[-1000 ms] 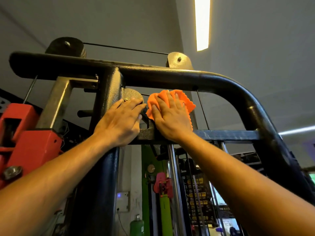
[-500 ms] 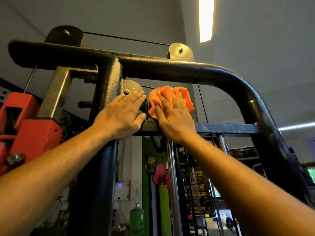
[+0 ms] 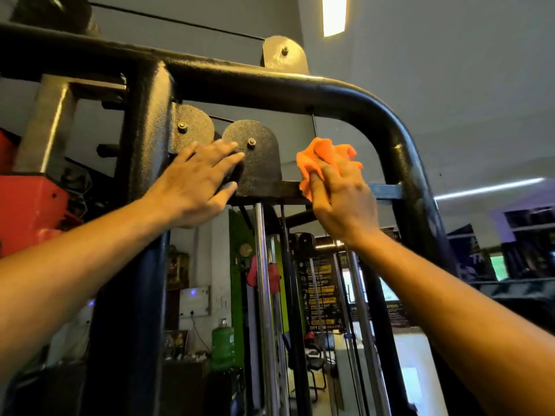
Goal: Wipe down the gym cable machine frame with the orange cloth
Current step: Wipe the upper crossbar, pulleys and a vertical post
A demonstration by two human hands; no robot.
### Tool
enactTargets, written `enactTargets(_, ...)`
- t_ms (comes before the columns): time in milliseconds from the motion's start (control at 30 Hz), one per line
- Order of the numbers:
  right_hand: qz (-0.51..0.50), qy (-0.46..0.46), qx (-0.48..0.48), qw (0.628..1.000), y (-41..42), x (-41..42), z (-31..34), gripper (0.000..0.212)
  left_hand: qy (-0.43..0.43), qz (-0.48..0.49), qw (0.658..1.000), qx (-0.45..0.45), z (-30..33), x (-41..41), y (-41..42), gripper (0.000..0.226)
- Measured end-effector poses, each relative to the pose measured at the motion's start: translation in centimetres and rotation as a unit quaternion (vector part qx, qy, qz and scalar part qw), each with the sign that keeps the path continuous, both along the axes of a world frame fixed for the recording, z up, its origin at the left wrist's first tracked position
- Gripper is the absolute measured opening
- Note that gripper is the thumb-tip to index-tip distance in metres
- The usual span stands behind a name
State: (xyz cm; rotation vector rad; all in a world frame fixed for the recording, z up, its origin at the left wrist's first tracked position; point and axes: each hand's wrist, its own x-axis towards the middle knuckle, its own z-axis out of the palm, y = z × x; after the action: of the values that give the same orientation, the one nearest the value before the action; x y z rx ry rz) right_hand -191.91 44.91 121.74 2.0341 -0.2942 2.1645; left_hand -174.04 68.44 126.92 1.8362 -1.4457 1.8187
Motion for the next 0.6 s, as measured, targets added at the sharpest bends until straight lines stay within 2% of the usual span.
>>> enactTargets(67,-0.004,0.040,-0.008,0.999,0.0,1.8,-0.9,0.059,-0.009,-0.003,1.000,0.014,-0.4,-0.9,-2.0,0.079)
enactTargets(133,-0.015,0.097,-0.058,0.993,-0.7,3.8,-2.3,0.067,-0.006,-0.012,1.000,0.024,-0.7,-1.5,-3.9,0.079)
enactTargets(200,-0.029,0.105,-0.092,0.990,-2.6,3.6,-3.0,0.072,0.002,-0.021,0.999,0.028,-1.0,-1.8,-5.3,0.076)
enactTargets(267,-0.039,0.078,-0.066,0.994,-5.4,2.2,-3.0,0.071,0.006,-0.024,0.999,0.029,-1.1,-2.0,-6.1,0.073)
enactTargets(333,-0.021,0.047,0.012,0.999,-7.7,0.7,-2.8,0.069,0.006,-0.025,0.999,0.031,-1.2,-2.0,-6.4,0.072)
enactTargets(433,-0.003,0.014,0.060,0.998,-7.2,1.6,-2.7,0.063,0.009,-0.027,0.999,0.021,-1.6,-2.0,-7.0,0.072)
enactTargets(600,-0.023,0.053,-0.062,0.996,-6.4,2.3,-2.8,0.064,-0.008,-0.024,0.999,0.035,-1.6,-3.2,-9.5,0.071)
